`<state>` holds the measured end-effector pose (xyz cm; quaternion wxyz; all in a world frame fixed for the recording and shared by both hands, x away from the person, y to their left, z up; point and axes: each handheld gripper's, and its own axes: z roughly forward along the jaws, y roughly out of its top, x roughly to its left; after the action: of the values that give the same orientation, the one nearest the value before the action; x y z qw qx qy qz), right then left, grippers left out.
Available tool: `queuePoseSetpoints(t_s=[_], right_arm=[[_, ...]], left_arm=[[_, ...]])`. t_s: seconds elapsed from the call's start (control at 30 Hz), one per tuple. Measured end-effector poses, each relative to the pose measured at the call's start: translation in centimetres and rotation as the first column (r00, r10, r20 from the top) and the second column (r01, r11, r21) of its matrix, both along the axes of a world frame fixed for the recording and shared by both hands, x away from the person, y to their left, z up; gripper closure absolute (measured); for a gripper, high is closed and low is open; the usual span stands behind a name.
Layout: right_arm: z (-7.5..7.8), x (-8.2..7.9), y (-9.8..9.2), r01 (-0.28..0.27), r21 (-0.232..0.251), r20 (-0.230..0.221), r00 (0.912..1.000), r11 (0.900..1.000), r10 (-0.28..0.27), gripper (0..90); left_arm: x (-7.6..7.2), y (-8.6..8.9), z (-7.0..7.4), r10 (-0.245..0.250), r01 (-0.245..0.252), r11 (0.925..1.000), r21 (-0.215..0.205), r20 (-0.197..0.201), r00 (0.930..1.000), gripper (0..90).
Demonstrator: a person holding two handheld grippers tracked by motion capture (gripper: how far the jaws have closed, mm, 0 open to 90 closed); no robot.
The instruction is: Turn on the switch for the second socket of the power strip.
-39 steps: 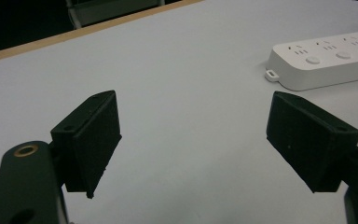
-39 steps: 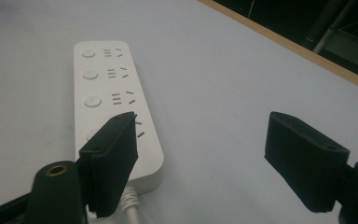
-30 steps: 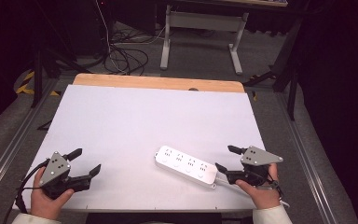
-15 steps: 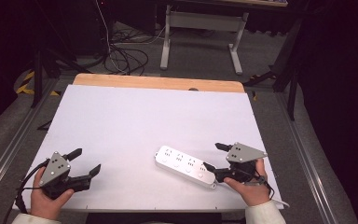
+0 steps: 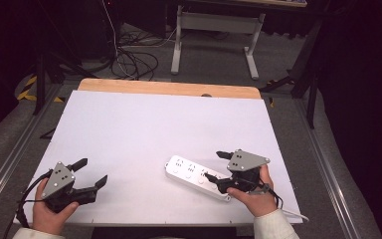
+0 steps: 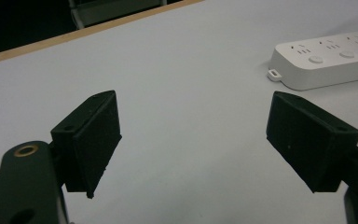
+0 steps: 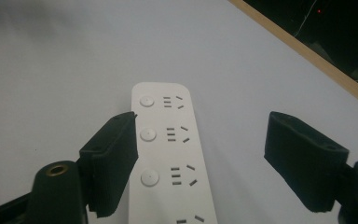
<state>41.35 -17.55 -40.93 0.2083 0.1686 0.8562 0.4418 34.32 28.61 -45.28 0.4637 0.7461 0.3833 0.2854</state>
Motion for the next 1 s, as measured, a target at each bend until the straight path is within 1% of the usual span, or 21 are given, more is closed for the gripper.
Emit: queuePoseSetpoints(t_s=[0.03, 0.13, 0.2, 0.43, 0.5, 0.53, 0.57, 0.6, 0.63, 0.67, 0.7, 0.73, 0.77, 0.8, 0.83, 0.87, 0.9, 0.93, 0.97, 1.0], right_arm=[[0.0, 0.2, 0.5, -0.012, -0.006, 0.002, 0.9999, 1.000, 0.012, 25.7], [-0.1, 0.2, 1.0, -0.012, -0.010, 0.007, 0.9999, 1.000, 0.012, 25.7], [-0.2, 0.5, 1.7, -0.021, -0.018, 0.007, 0.9998, 1.000, 0.021, 25.7], [-0.5, 0.7, 2.6, -0.028, -0.032, -0.003, 0.9996, 0.999, 0.028, 26.0], [-0.5, 0.7, 2.6, -0.028, -0.033, -0.002, 0.9996, 0.999, 0.028, 27.4], [-0.5, 0.7, 2.6, -0.026, -0.036, 0.005, 0.9996, 0.999, 0.026, 31.8], [-0.5, 0.6, 2.6, -0.023, -0.035, 0.009, 0.9997, 0.999, 0.023, 33.3], [-0.5, 0.6, 2.6, -0.024, -0.037, 0.015, 0.9996, 0.999, 0.025, 38.8], [-0.5, 0.6, 2.6, -0.024, -0.037, 0.015, 0.9996, 0.999, 0.025, 38.8], [-0.5, 0.5, 2.6, -0.040, -0.040, 0.008, 0.9991, 0.998, 0.041, 46.0], [-0.5, 0.5, 2.6, -0.040, -0.054, -0.002, 0.9992, 0.998, 0.040, 48.3], [-0.5, 0.5, 2.6, -0.040, -0.054, -0.002, 0.9992, 0.998, 0.040, 48.3], [-0.5, 0.4, 2.6, -0.038, -0.057, -0.021, 0.9991, 0.998, 0.037, 50.6], [-0.5, 0.4, 2.6, -0.038, -0.057, -0.021, 0.9991, 0.998, 0.037, 50.6], [-0.6, 0.5, 2.5, -0.034, -0.044, -0.058, 0.9978, 0.998, 0.031, 64.2], [-0.6, 0.5, 2.5, -0.034, -0.044, -0.058, 0.9978, 0.998, 0.031, 64.2], [-0.6, 0.6, 2.5, -0.047, -0.032, -0.081, 0.9958, 0.998, 0.044, 68.1], [-0.6, 0.7, 2.4, -0.069, -0.018, -0.134, 0.9888, 0.997, 0.066, 75.3], [-0.7, 0.9, 2.4, -0.086, -0.010, -0.173, 0.9815, 0.996, 0.083, 77.0], [-0.7, 0.9, 2.4, -0.086, -0.010, -0.173, 0.9815, 0.996, 0.083, 77.0]], left_arm=[[0.0, 0.0, 0.0, 0.000, 0.000, 1.0000, 0.000, 0.000, 1.0000, 18.1], [0.0, 0.0, 0.0, 0.001, -0.001, 1.0000, 0.000, 0.001, 1.0000, 18.1], [0.0, 0.0, 0.0, 0.001, -0.001, 1.0000, 0.001, -0.001, 1.0000, 18.1], [0.0, 0.0, 0.0, 0.002, -0.002, 1.0000, -0.004, -0.003, 1.0000, 18.2], [0.0, 0.0, 0.0, 0.000, 0.000, 1.0000, -0.003, -0.004, 1.0000, 18.2], [0.0, 0.0, 0.0, -0.001, 0.001, 1.0000, -0.004, -0.008, 1.0000, 18.2], [0.0, 0.0, 0.0, -0.001, 0.001, 1.0000, -0.004, -0.008, 1.0000, 18.2], [0.1, 0.0, 0.0, -0.001, 0.001, 1.0000, -0.003, -0.010, 0.9999, 18.4], [0.1, 0.0, -0.1, -0.001, 0.001, 1.0000, -0.004, -0.013, 0.9999, 18.4], [0.1, 0.0, -0.1, -0.001, 0.001, 1.0000, -0.001, -0.012, 0.9999, 18.5], [0.1, 0.0, -0.1, 0.000, 0.000, 1.0000, -0.001, -0.012, 0.9999, 18.6], [0.1, 0.0, -0.1, 0.000, 0.000, 1.0000, -0.001, -0.012, 0.9999, 18.6], [0.1, 0.0, -0.1, 0.000, 0.000, 1.0000, -0.001, -0.012, 0.9999, 18.6], [0.1, 0.0, -0.1, 0.002, -0.002, 1.0000, -0.002, -0.012, 0.9999, 18.6], [0.1, 0.0, -0.1, 0.002, -0.002, 1.0000, -0.002, -0.011, 0.9999, 18.6], [0.1, 0.0, -0.1, 0.003, -0.003, 1.0000, -0.002, -0.011, 0.9999, 18.6], [0.1, 0.0, -0.1, 0.002, -0.002, 1.0000, -0.004, -0.013, 0.9999, 18.6], [0.1, 0.0, -0.1, 0.003, -0.003, 1.0000, -0.004, -0.013, 0.9999, 18.6], [0.1, 0.0, -0.1, 0.003, -0.003, 1.0000, -0.004, -0.013, 0.9999, 18.6], [0.1, 0.0, -0.1, 0.003, -0.003, 1.0000, -0.003, -0.014, 0.9999, 18.6]])
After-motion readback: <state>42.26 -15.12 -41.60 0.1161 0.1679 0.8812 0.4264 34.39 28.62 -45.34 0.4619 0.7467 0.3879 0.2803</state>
